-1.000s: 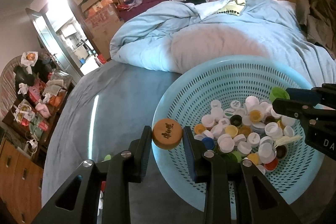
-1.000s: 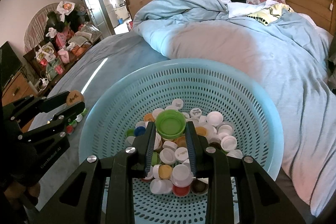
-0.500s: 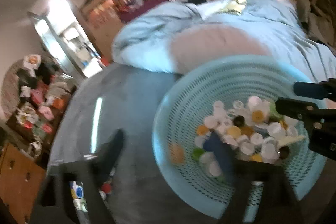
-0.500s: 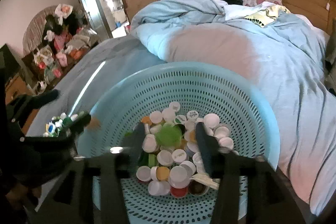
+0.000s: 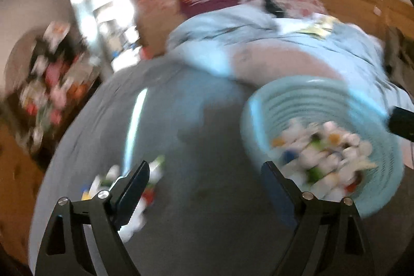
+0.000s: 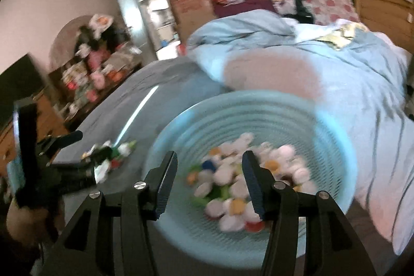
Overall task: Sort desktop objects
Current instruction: 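Open both tools to drop the caps into the basket, then grasp white cap with left tool while right tool grasps another white cap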
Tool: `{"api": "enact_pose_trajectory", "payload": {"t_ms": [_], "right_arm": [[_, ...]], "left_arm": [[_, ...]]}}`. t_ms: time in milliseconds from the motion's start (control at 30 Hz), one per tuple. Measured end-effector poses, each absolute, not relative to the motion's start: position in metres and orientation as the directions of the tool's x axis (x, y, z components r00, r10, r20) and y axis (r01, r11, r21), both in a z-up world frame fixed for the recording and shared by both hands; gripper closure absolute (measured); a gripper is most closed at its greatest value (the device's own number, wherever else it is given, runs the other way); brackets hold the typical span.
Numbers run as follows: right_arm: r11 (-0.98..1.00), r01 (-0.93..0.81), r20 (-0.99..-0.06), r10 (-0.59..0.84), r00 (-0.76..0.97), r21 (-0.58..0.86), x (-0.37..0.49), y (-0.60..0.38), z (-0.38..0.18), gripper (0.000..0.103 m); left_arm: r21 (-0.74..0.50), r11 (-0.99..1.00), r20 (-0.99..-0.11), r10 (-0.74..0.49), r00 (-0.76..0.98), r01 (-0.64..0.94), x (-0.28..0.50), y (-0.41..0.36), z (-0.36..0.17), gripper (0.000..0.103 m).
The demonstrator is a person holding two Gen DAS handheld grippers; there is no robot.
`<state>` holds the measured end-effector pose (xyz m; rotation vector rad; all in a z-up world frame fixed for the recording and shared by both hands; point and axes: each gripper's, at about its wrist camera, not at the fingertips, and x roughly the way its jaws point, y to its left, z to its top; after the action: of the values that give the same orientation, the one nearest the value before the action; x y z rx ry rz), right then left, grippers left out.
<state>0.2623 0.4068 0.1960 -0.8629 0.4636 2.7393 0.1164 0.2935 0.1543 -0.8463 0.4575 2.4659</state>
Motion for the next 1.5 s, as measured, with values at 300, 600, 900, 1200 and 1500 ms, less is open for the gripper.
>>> {"api": "enact_pose_trajectory", "payload": {"t_ms": [300,600,900,1200,1500], "right_arm": [[-0.949,-0.186,-0.698,-0.048,-0.715,0.256,0.242,0.325,0.131,0.056],[-0.966,-0.151,-0.731,-0.052,-0.681,0.210,0.223,0.294,0.119,0.056],[-0.974,-0.096,-0.739,-0.090,-0.668,0.206,0.203,0.263,0.111,0.057],[-0.961,0.097,-0.719,-0.258,-0.645,0.258,0.132,0.208,0.095,0.065],[-0.967,0.148,-0.767,-0.256,-0.589,0.210,0.045,0.157,0.055,0.068]], "left_arm": [[0.037,-0.941,-0.825,0.161,-0.541,-0.337,0.066,0.127,0.043,0.040],[-0.074,-0.923,-0.835,0.264,-0.482,-0.379,0.038,0.132,0.013,0.040],[-0.079,-0.914,-0.820,0.286,-0.495,-0.397,0.019,0.136,0.017,0.064],[-0.086,-0.956,-0.787,0.238,-0.569,-0.281,0.035,0.078,0.025,0.064],[-0.114,-0.961,-0.782,0.244,-0.573,-0.253,0.032,0.066,0.016,0.064]]}}
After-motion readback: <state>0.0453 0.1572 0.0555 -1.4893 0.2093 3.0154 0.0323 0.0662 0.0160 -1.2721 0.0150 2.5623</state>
